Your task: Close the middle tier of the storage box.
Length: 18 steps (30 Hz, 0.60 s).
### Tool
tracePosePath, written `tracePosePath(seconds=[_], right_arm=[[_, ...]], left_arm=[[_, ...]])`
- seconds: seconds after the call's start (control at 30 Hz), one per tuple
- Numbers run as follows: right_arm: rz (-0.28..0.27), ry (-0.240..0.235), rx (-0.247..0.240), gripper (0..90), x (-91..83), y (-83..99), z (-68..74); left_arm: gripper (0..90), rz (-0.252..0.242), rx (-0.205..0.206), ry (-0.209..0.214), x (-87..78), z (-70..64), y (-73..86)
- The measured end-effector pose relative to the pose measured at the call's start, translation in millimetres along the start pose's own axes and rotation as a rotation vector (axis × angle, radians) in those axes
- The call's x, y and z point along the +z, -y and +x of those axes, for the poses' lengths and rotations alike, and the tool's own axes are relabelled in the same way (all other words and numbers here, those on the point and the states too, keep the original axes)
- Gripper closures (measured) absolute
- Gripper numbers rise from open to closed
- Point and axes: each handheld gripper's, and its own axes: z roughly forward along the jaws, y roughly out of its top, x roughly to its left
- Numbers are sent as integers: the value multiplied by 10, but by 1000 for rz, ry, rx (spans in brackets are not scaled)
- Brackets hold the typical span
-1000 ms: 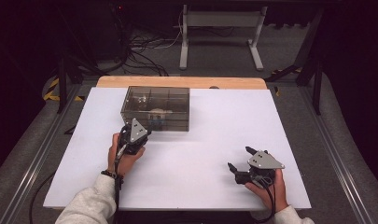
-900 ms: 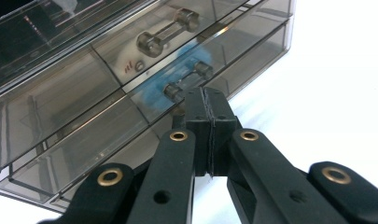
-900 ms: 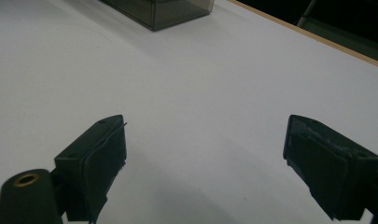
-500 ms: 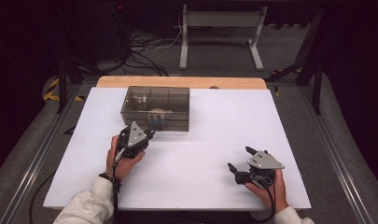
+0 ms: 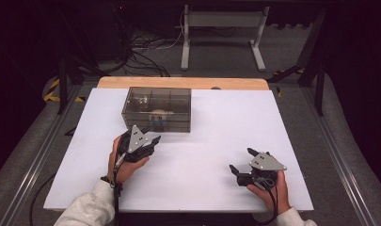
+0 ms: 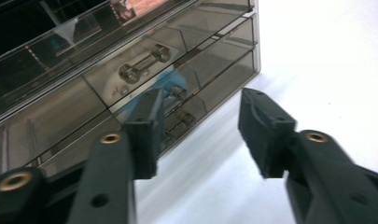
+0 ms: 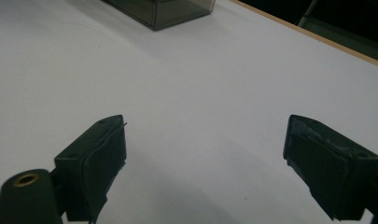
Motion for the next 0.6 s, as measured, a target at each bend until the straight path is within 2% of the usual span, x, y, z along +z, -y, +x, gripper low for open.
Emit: tracePosePath(seconds=[0.17,0.43,0.6], right_arm=[[0,0,-1,137,0,0,0],[0,0,0,137,1,-2,3],[0,0,0,137,0,0,1]], left_arm=[[376,-12,9,3,-25,-14,3],[235,-21,-5,6,-53,-18,17],[167,-34,-12,26,-70,-11,27]])
